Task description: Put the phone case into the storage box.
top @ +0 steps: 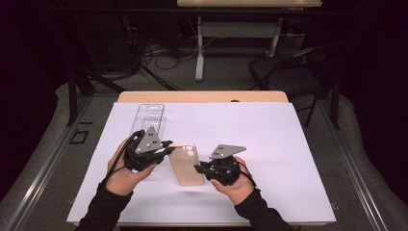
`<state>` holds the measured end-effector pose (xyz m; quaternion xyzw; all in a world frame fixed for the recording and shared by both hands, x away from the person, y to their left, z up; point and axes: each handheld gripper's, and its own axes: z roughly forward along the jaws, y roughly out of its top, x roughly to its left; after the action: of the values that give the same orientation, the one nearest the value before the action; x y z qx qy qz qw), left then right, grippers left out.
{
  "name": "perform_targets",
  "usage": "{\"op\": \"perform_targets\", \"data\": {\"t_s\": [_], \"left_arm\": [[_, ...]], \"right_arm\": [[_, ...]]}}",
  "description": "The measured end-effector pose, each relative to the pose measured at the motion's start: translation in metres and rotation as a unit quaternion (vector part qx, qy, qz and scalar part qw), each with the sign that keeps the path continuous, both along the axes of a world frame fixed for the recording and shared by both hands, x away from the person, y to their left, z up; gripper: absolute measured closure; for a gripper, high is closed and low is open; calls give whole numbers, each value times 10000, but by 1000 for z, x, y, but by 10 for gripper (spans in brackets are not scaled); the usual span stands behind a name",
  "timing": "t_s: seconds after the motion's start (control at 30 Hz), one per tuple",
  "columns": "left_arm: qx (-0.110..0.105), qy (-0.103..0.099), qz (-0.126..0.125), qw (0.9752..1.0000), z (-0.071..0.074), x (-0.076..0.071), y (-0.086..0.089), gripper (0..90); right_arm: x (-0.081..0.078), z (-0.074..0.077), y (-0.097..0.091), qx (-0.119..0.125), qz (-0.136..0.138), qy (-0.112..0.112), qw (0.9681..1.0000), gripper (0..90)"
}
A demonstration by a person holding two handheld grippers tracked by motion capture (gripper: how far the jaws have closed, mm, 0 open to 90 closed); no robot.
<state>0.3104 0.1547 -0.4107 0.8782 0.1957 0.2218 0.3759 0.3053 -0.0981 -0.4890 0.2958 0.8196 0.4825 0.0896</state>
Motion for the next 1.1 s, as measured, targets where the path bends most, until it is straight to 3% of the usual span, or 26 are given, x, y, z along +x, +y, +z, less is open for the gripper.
{"op": "perform_targets", "data": {"t_s": [0.53, 1.1], "left_arm": [[-3, -44, -48, 10000, 0, 0, 0, 789], [-50, -83, 21, 10000, -1, 2, 4, 789]], "right_arm": [[1, -1, 0, 59, 12, 42, 10000, 795], [3, 0, -3, 208, -48, 34, 9998, 711]]}}
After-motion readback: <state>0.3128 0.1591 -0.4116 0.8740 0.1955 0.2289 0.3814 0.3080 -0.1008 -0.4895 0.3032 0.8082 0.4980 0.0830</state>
